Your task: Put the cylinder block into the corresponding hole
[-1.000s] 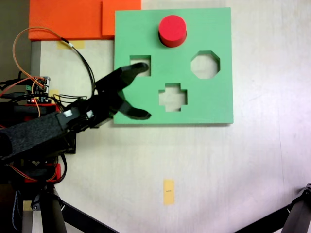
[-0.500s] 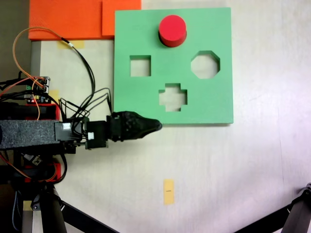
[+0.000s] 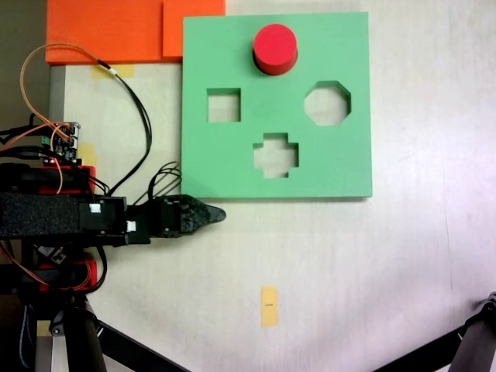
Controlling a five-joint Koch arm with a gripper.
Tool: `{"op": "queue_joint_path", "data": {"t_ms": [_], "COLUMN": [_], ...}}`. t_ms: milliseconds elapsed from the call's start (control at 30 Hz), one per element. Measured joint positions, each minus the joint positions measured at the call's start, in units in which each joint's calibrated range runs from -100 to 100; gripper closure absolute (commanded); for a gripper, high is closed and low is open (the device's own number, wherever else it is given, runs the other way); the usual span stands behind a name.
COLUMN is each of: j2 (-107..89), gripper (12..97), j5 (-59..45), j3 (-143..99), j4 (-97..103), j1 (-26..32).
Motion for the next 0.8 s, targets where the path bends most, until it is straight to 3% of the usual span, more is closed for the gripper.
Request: {"op": "queue_joint_path", "data": {"t_ms": [400, 800], "j2": [0.00, 0.00], "gripper": [58.9, 59.1], "j5": [4.30, 4.54], "j3": [-0.20, -0.20], "j4": [0.20, 0.20], "j1": [-0.29, -0.29]}}
